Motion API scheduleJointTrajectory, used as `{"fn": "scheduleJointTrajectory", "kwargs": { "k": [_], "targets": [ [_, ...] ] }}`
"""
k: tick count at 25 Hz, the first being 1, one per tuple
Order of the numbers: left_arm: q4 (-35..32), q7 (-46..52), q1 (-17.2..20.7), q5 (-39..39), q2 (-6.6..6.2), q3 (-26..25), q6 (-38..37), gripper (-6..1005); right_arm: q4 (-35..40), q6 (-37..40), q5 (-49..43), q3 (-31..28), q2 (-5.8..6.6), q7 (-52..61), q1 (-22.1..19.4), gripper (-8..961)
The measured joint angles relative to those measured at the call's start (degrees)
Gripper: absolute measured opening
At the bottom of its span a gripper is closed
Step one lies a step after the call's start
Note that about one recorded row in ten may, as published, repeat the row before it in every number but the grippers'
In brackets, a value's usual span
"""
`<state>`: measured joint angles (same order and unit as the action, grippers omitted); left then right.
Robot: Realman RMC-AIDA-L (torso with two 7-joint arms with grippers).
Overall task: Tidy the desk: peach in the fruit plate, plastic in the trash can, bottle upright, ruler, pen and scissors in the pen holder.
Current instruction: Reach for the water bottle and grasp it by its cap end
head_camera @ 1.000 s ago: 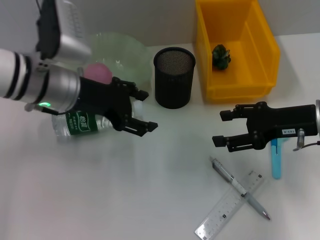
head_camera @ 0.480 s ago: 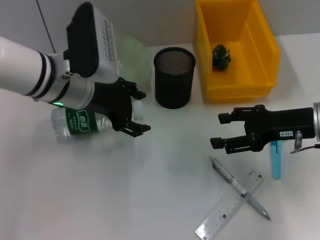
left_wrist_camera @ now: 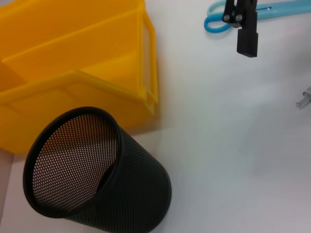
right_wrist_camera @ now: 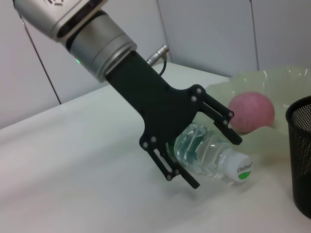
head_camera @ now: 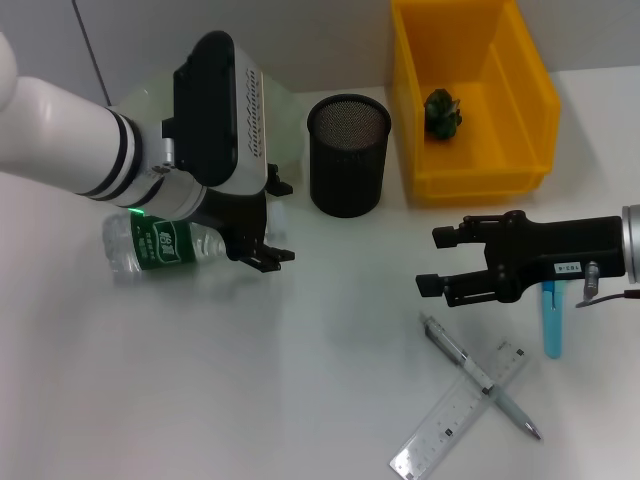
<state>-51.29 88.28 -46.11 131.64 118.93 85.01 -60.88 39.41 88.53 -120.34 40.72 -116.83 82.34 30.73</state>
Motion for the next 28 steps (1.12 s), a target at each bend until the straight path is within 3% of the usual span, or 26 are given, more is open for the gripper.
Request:
{"fn": "scheduleJointTrajectory", "kwargs": {
  "k": [13, 28],
  "targets": [
    [0.5, 0.1, 0.4, 1.6, 0.08, 4.7, 4.6, 814, -0.1, 0.2, 0.2, 0.2, -0.06, 1.1, 0.3, 811],
    [2.1, 0.2, 0.5, 2.3, 0.16, 6.0, 6.6, 815, -0.1, 0.6, 0.2, -0.2, -0.06, 1.7, 0.2, 811]
  ]
}}
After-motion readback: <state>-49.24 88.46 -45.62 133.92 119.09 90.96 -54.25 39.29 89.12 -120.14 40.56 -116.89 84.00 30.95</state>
